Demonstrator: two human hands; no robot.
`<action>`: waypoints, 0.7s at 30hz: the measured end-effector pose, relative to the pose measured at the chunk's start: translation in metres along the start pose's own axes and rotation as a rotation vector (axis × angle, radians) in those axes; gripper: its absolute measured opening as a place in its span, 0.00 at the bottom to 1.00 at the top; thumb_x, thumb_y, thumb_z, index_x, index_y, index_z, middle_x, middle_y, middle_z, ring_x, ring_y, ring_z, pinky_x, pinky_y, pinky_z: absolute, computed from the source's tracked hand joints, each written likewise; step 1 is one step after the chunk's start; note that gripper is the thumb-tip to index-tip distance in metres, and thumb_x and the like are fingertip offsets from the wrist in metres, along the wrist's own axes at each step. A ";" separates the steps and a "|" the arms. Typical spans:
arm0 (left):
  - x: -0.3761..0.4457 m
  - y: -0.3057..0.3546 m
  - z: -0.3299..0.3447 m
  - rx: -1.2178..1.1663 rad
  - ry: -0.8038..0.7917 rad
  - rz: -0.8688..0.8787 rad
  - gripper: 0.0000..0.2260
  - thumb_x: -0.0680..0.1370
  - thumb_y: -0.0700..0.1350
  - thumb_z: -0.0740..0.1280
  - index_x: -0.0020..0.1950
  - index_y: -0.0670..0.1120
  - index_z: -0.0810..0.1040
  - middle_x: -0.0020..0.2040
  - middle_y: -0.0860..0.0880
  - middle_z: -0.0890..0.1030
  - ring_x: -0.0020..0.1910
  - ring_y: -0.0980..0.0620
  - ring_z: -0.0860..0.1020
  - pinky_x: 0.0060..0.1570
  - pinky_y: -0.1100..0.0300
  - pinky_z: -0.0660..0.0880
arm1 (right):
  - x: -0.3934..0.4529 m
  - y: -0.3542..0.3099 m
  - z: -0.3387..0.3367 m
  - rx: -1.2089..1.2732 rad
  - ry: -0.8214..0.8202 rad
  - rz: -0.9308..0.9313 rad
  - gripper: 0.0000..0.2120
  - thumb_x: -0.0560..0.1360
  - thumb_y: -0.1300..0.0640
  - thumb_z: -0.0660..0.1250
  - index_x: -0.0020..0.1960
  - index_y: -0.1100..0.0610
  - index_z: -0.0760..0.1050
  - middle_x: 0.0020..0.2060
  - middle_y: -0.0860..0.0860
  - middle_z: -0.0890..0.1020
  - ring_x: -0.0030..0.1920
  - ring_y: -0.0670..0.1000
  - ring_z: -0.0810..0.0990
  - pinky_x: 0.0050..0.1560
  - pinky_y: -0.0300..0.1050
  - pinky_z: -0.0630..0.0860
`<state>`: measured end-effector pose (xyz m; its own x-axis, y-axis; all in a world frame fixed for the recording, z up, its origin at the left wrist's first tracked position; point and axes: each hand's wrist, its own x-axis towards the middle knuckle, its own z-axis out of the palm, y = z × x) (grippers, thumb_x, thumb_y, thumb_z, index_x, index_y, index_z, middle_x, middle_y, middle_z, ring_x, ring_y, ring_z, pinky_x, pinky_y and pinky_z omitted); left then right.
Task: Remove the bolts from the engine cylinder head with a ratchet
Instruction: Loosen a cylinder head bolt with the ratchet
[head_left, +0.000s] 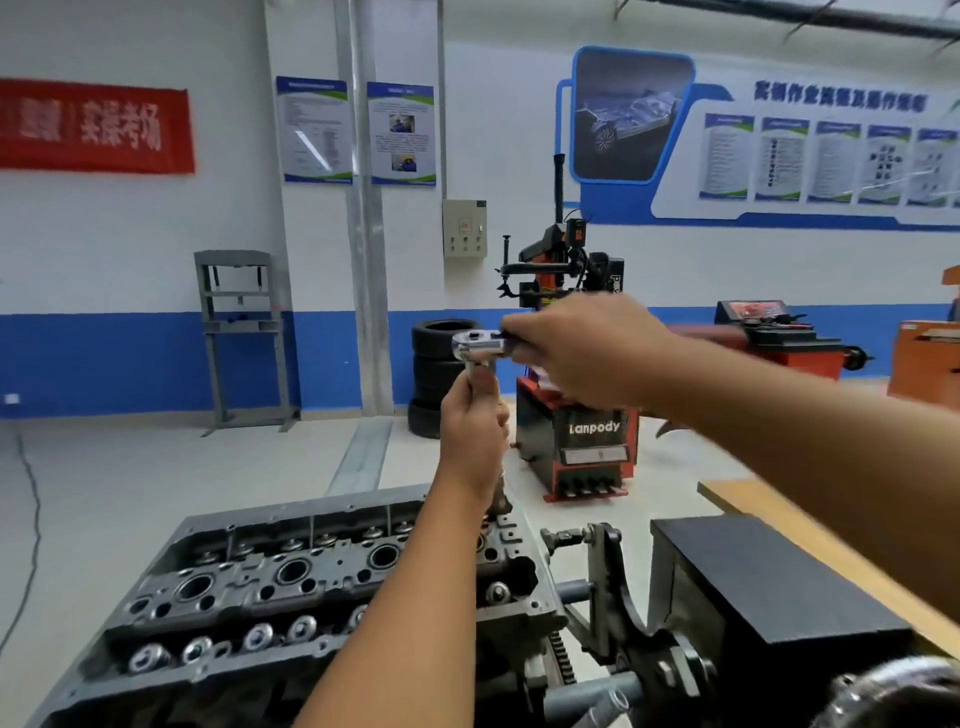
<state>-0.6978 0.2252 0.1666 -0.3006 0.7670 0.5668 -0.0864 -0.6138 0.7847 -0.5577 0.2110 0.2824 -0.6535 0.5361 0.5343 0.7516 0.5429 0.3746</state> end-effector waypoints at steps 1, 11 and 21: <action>-0.002 0.002 -0.002 0.017 -0.011 -0.009 0.18 0.88 0.54 0.54 0.43 0.48 0.71 0.32 0.51 0.64 0.28 0.55 0.61 0.28 0.62 0.60 | 0.005 0.017 0.001 -0.012 -0.035 -0.060 0.14 0.87 0.50 0.59 0.71 0.46 0.73 0.49 0.44 0.81 0.46 0.52 0.80 0.44 0.50 0.76; -0.005 0.000 -0.003 0.039 -0.006 -0.006 0.16 0.88 0.51 0.56 0.43 0.46 0.68 0.29 0.56 0.66 0.26 0.57 0.61 0.27 0.64 0.62 | 0.016 -0.002 0.006 0.281 -0.062 -0.032 0.21 0.83 0.58 0.66 0.71 0.41 0.66 0.37 0.50 0.77 0.31 0.53 0.79 0.26 0.51 0.75; -0.003 0.003 -0.001 0.217 -0.060 -0.047 0.13 0.89 0.46 0.54 0.45 0.49 0.69 0.32 0.55 0.68 0.28 0.58 0.64 0.29 0.63 0.64 | 0.008 -0.009 -0.010 0.203 -0.090 0.047 0.28 0.83 0.64 0.59 0.77 0.41 0.69 0.53 0.53 0.83 0.44 0.57 0.84 0.43 0.58 0.83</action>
<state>-0.6978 0.2213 0.1671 -0.2434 0.8075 0.5372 0.1097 -0.5274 0.8425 -0.5683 0.2042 0.2907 -0.6303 0.6147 0.4741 0.7542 0.6298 0.1861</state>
